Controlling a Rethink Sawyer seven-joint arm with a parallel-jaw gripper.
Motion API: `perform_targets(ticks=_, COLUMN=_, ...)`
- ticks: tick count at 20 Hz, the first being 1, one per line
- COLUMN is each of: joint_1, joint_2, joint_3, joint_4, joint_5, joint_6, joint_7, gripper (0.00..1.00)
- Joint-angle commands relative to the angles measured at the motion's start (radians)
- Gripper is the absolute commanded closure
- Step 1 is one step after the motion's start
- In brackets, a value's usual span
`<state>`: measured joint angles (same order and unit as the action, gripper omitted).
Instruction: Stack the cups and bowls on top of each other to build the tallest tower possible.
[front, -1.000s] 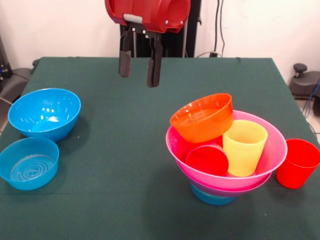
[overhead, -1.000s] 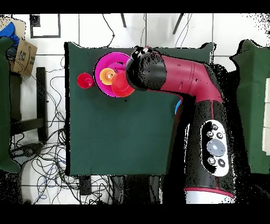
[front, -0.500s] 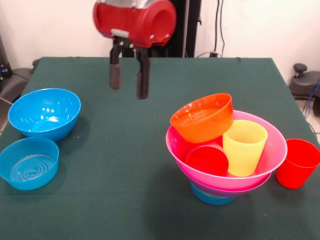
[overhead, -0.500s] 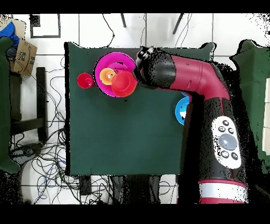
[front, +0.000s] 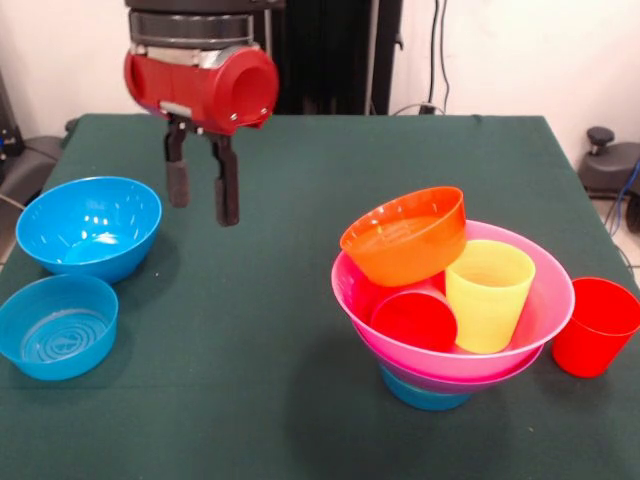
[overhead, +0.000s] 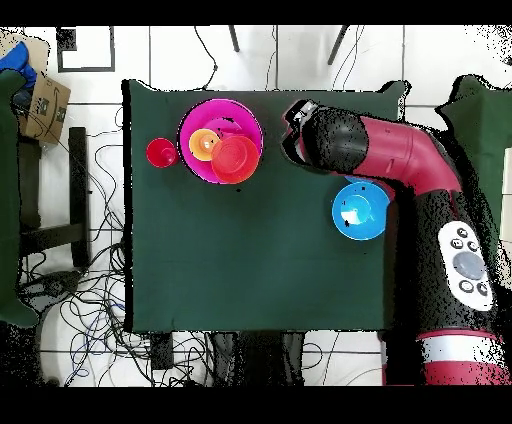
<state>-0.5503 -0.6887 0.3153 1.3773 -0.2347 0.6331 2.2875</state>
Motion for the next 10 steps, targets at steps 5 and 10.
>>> perform_targets(ticks=5, joint_1=-0.052, joint_2=0.092, joint_3=0.157, joint_4=0.123, joint_5=-0.151, joint_6=-0.061, joint_7=-0.305, gripper=0.0)
perform_targets(ticks=10, joint_1=-0.056, joint_2=0.095, joint_3=0.152, joint_4=0.149, joint_5=-0.19, joint_6=-0.086, joint_7=-0.263, gripper=0.0)
